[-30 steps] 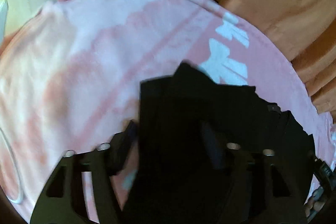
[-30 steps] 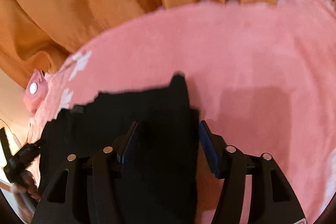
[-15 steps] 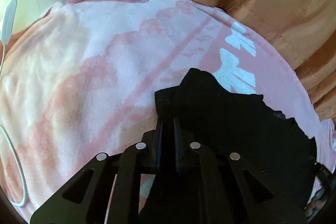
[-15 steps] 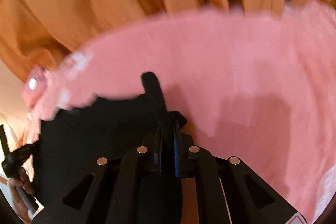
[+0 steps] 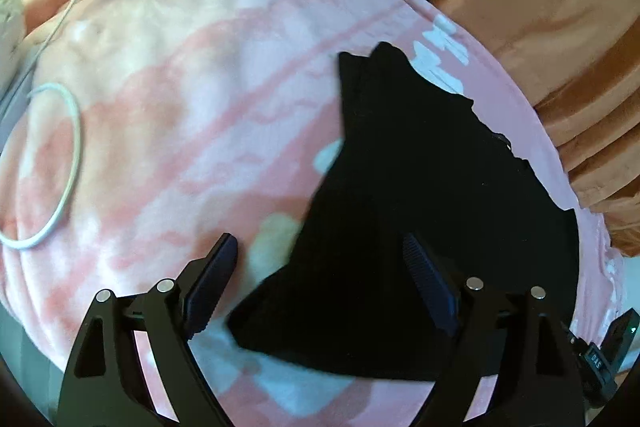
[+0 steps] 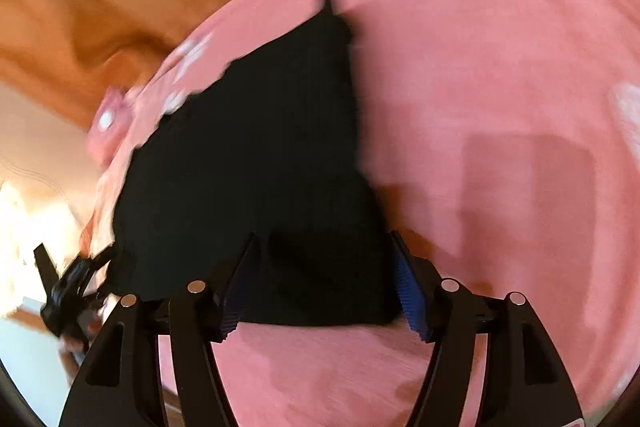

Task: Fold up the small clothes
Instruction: 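Open the left gripper and smooth the folded black top with the right gripper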

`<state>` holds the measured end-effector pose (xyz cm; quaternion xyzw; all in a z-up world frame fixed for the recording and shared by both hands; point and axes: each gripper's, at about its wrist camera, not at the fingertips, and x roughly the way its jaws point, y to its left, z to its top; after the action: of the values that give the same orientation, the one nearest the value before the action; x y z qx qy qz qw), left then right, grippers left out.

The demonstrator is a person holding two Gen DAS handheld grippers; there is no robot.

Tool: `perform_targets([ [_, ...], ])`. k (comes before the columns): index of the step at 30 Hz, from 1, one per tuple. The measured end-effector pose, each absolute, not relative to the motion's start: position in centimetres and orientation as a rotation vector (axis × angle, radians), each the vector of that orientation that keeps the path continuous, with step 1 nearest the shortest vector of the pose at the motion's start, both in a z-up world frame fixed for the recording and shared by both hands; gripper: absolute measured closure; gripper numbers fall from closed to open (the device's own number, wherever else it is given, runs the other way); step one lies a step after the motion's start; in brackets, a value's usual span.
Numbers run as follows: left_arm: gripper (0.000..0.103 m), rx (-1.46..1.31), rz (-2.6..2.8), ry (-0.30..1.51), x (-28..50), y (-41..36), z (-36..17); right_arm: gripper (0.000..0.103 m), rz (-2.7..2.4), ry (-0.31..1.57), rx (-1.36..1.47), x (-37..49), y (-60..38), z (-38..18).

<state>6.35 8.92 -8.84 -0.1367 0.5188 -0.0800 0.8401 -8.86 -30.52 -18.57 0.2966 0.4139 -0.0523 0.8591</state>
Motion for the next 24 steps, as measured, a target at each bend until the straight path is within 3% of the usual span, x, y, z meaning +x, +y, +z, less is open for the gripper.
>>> perform_targets([
  [1,0.043,-0.236,-0.146,1.097,6.8,8.2,-8.8,0.045,-0.116,0.877,0.596,-8.2,-30.3,-18.4],
  [2,0.069,-0.223,-0.159,1.095,7.1,7.8,-8.5,0.081,-0.133,0.886,0.56,-7.5,-30.2,-18.0],
  [3,0.094,-0.256,-0.204,1.106,7.4,7.7,-8.2,0.093,-0.081,0.87,0.616,-7.1,-30.9,-17.3],
  [7,0.096,-0.295,-0.291,1.052,5.3,7.3,-3.4,0.095,-0.043,0.758,0.604,-9.9,-32.2,-11.8],
  [8,0.101,-0.28,-0.311,1.043,4.3,7.2,-2.5,0.095,-0.054,0.75,0.572,-11.2,-32.2,-11.0],
  [11,0.101,-0.274,-0.379,1.085,0.9,7.1,-2.6,0.095,-0.133,0.762,0.504,-16.2,-33.4,-10.7],
  [16,0.101,-0.233,-0.346,1.206,-3.0,5.7,-8.8,0.093,-0.193,0.96,0.609,-19.8,-35.7,-18.4],
  [19,0.097,-0.287,-0.353,1.163,-2.7,6.1,-7.2,0.086,-0.203,0.906,0.649,-20.2,-36.6,-17.8],
  [20,0.085,-0.305,-0.355,1.135,-2.1,6.2,-6.1,0.08,-0.216,0.88,0.641,-19.9,-37.0,-17.0],
  [21,0.064,-0.303,-0.341,1.095,-1.2,6.2,-4.9,0.067,-0.231,0.837,0.631,-19.6,-37.7,-15.8],
  [23,0.039,-0.293,-0.305,1.025,0.8,6.1,-3.2,0.054,-0.22,0.754,0.618,-18.1,-39.2,-13.8],
  [24,0.037,-0.28,-0.307,0.997,2.6,5.6,-2.9,0.046,-0.205,0.734,0.615,-16.5,-40.0,-13.4],
])
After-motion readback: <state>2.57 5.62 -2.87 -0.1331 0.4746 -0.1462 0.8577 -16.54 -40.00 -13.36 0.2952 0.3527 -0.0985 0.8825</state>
